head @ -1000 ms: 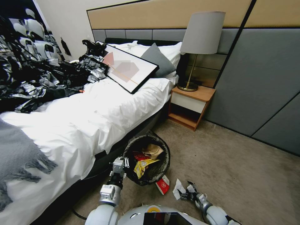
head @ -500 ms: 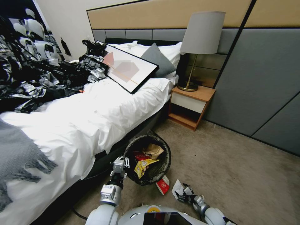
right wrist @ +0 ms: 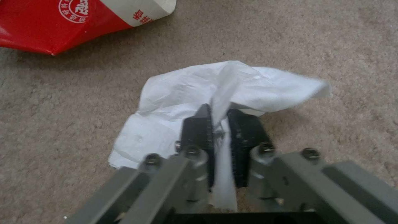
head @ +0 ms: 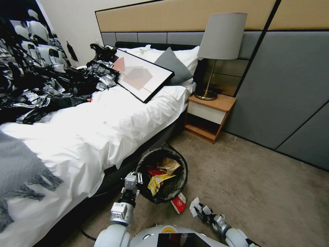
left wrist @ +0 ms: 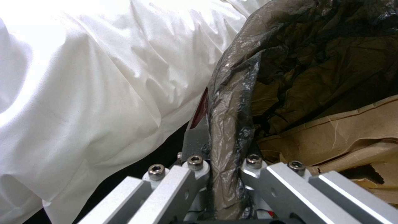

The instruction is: Pick up the trash bin, then pick up the garbage from the floor and place it into the trash bin.

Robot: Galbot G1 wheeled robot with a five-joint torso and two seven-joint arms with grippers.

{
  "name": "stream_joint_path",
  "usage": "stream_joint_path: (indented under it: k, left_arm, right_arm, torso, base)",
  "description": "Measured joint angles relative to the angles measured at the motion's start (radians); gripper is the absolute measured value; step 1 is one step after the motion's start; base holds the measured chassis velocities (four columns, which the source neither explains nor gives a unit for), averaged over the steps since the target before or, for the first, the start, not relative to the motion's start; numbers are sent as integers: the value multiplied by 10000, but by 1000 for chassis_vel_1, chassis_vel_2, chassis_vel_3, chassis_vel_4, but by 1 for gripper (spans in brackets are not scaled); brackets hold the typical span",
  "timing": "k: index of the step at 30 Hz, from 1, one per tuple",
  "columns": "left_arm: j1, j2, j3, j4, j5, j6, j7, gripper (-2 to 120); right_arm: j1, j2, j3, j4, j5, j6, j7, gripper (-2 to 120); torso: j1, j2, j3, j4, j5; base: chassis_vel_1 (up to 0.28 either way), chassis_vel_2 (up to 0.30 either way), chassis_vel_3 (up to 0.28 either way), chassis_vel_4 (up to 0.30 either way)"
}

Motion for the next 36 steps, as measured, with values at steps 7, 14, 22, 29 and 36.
stream_joint_path:
  k: [7, 14, 22, 29, 36]
  left_arm:
    - [-14, -6, 4, 23, 0, 0, 0, 1]
    - [-23, -7, 0, 32, 0, 0, 0, 1]
    - [-22, 53, 3, 78, -15, 21, 0, 1]
    - [6, 95, 9, 122, -36, 22, 1, 1]
    - [32, 146, 40, 254, -37, -24, -1, 1]
  right_arm:
    - [70, 36, 96, -50, -6, 128, -30, 0]
    - [50, 184, 442, 43, -17, 381, -81, 0]
    - [-341, 759, 1543, 1265, 278, 1017, 181, 0]
    - [-648, 1048, 2340, 3647, 606, 1217, 709, 0]
    - [-327, 1349, 2812, 5751, 904, 1878, 851, 0]
  torso:
    - [0, 0, 0, 0, 0]
    - [0, 0, 0, 0, 0]
    - [0, 0, 0, -2, 1]
    - [0, 0, 0, 0, 0]
    - [0, 0, 0, 0, -1]
  base:
    - [0, 0, 0, 0]
    - [0, 0, 0, 0]
    - [0, 0, 0, 0]
    - [0, 0, 0, 0]
    - [0, 0, 0, 0]
